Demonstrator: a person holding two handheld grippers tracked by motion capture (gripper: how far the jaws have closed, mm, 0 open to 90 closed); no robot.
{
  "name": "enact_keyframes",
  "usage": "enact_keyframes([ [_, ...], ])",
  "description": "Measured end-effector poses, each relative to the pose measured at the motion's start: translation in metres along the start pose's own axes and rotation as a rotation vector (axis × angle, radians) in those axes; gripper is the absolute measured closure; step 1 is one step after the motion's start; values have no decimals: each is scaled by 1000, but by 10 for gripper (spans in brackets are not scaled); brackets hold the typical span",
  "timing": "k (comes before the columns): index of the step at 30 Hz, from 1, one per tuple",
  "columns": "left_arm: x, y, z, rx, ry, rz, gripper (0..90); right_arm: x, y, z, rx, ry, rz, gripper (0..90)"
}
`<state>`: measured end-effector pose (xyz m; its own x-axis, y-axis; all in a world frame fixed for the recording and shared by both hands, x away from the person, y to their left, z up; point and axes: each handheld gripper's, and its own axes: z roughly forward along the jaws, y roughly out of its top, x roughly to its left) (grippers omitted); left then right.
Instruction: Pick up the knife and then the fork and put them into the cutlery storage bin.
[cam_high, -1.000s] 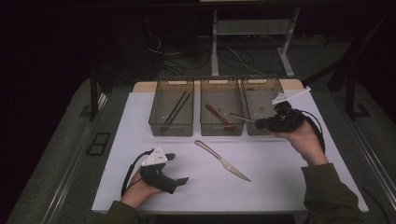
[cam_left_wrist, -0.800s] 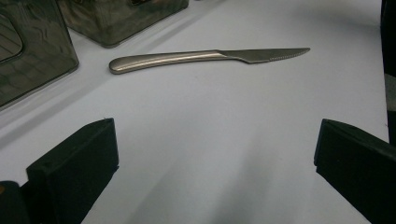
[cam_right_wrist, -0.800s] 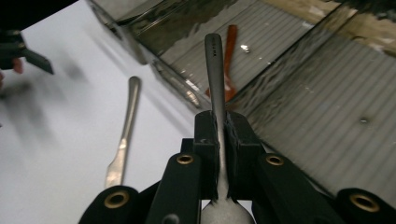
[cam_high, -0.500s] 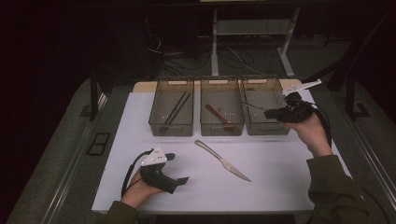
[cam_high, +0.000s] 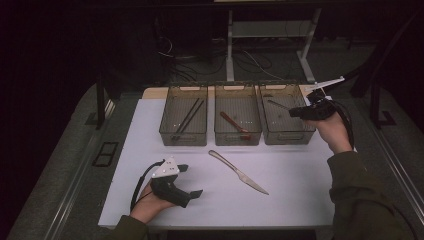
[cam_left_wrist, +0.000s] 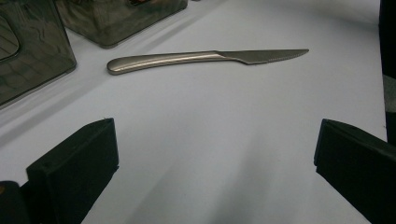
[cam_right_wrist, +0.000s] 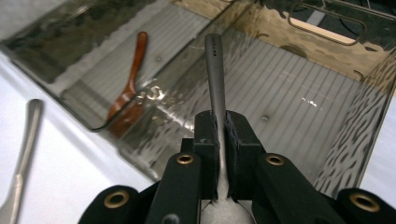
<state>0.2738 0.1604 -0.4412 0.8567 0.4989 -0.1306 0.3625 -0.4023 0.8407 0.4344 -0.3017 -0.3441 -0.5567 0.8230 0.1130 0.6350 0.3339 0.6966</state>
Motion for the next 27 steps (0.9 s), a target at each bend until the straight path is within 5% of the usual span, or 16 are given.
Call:
enact_keyframes([
  [15, 0, 0, 0, 1, -4, -2, 0, -15, -2, 48, 102, -52, 18, 829],
  [27, 0, 0, 0, -1, -8, -3, 0, -15, -5, 67, 175, -58, 18, 827],
])
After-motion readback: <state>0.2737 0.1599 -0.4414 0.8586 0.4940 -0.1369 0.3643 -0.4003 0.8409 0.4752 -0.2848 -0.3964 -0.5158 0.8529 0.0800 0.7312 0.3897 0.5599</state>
